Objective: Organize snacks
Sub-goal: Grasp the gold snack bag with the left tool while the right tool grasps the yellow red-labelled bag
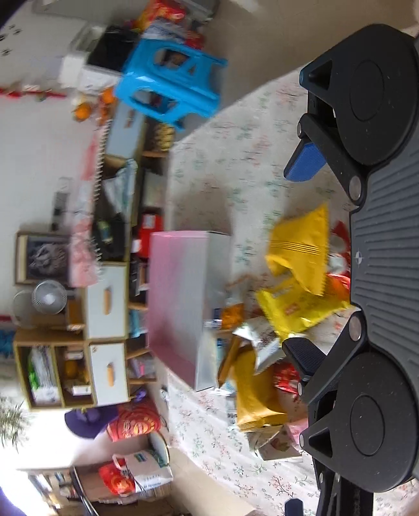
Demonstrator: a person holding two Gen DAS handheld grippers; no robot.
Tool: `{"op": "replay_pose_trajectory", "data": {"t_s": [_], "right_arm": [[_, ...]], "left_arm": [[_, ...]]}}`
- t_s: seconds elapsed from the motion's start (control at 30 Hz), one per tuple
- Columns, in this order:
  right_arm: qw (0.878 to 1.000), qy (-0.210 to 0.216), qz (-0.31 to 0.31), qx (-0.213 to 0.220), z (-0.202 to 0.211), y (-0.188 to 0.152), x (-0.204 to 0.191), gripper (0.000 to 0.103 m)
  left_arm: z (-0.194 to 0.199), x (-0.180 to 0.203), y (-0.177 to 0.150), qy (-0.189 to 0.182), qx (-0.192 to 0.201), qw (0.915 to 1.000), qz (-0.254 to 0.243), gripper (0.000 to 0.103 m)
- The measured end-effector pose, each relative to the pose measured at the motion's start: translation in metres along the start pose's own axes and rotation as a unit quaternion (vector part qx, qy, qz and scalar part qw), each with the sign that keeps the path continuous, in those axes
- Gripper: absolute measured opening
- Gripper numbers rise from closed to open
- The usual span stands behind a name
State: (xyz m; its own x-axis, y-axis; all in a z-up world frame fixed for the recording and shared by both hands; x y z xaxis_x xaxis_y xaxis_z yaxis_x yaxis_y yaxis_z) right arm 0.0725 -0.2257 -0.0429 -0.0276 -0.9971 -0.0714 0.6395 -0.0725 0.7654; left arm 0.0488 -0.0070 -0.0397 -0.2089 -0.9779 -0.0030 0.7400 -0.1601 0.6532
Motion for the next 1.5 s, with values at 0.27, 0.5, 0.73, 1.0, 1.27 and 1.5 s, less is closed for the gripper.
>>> {"op": "replay_pose_trajectory", "data": {"t_s": [0.27,0.5,0.73,1.0,1.27,1.5], "right_arm": [[0.993,0.099,-0.002,-0.068,-0.009,0.015,-0.011,0.093],[0.969,0.206,0.031,-0.13,-0.027,0.028,-0.027,0.079],[0.954,0.251,0.049,-0.157,-0.052,0.018,-0.027,0.08],[0.943,0.248,0.13,-0.179,-0.071,-0.005,-0.042,0.079],[0.941,0.231,0.156,-0.192,-0.088,-0.013,-0.038,0.075],[0.941,0.2,0.197,-0.192,-0.095,-0.02,-0.036,0.064]], "left_arm": [[-0.001,0.005,0.024,-0.085,0.028,0.9957,-0.022,0.103],[-0.026,-0.001,0.046,-0.077,0.036,0.9918,-0.096,0.103],[-0.059,-0.007,0.055,-0.128,0.063,0.9803,-0.136,0.1],[-0.092,-0.008,0.064,-0.168,0.072,0.9687,-0.168,0.092],[-0.117,0.001,0.059,-0.185,0.032,0.9618,-0.199,0.074],[-0.12,-0.002,0.053,-0.174,0.001,0.9631,-0.206,0.072]]}}
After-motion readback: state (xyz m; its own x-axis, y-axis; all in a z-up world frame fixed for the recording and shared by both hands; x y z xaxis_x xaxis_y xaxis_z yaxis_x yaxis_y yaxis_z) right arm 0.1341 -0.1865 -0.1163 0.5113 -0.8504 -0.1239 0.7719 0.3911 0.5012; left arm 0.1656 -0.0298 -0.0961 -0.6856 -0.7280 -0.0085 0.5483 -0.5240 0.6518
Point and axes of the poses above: each gripper's, at about its wrist camera, not at the fingertips, and z roughly against the way its jaws point, x to its right, y to its top, the point moved 8 cm from there along -z, roughly the way its jaws point, and after that the axes turned 10 degrees about -z, right-handed, at the moved point
